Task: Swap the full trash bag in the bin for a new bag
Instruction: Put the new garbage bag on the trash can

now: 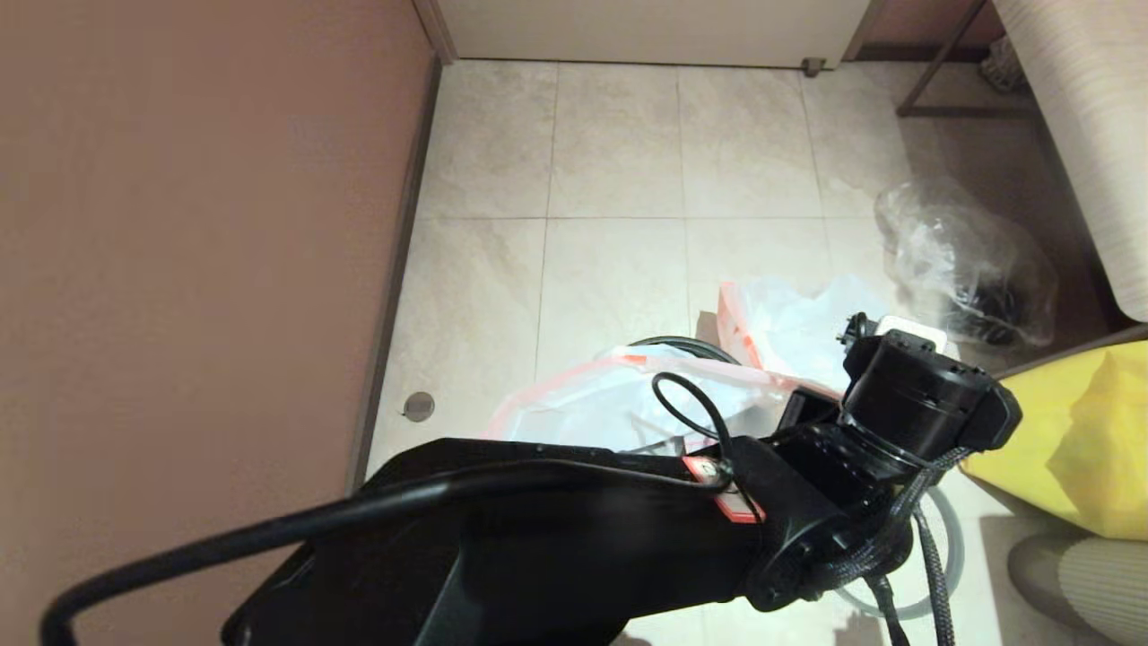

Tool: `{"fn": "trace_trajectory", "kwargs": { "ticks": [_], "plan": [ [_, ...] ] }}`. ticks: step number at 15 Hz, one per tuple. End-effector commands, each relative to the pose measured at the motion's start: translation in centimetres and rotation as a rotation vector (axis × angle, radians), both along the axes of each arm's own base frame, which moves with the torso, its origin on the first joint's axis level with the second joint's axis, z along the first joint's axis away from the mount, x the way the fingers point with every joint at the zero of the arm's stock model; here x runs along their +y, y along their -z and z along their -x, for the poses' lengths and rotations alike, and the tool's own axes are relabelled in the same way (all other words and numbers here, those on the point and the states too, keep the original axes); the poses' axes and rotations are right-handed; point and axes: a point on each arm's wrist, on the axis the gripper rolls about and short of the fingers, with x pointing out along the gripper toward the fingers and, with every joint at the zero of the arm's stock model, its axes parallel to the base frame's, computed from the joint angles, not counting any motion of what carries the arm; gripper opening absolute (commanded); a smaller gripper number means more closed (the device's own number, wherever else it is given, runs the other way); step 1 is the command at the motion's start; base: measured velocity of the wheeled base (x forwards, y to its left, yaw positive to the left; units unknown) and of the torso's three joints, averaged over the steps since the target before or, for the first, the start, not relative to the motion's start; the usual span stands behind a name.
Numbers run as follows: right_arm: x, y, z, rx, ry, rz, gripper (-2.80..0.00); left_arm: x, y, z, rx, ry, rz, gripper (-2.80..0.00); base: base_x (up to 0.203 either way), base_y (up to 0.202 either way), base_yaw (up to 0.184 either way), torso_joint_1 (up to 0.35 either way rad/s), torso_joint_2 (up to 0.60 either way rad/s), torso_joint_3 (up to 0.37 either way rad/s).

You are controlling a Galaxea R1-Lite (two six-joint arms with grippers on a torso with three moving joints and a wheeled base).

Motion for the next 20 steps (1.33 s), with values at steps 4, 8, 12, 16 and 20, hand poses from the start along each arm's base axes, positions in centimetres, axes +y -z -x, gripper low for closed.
{"fn": "trace_trajectory", "kwargs": {
  "ticks": [4,8,12,16,20],
  "plan": [
    [0.0,0.0,0.0,0.002,0.0,0.0,-2.8,-1.5,5.5,-1.0,-0.035,-0.053,-0.081,-2.8,0.0,0.0,0.0,0.0,0.0,0.0],
    [0.0,0.0,0.0,0.002,0.0,0.0,-2.8,-0.5,8.9,-4.6,-0.029,-0.128,-0.099,-2.8,0.0,0.0,0.0,0.0,0.0,0.0],
    [0.0,0.0,0.0,0.002,0.0,0.0,-2.8,0.4,10.2,-6.6,-0.029,-0.187,-0.105,-2.8,0.0,0.0,0.0,0.0,0.0,0.0],
    [0.0,0.0,0.0,0.001,0.0,0.0,-2.8,-0.1,6.7,-4.6,-0.05,-0.181,-0.025,-2.8,0.0,0.0,0.0,0.0,0.0,0.0],
    [0.0,0.0,0.0,0.002,0.0,0.0,-2.8,-0.7,4.6,-1.1,-0.053,-0.134,-0.005,-2.8,0.0,0.0,0.0,0.0,0.0,0.0]
  ]
}}
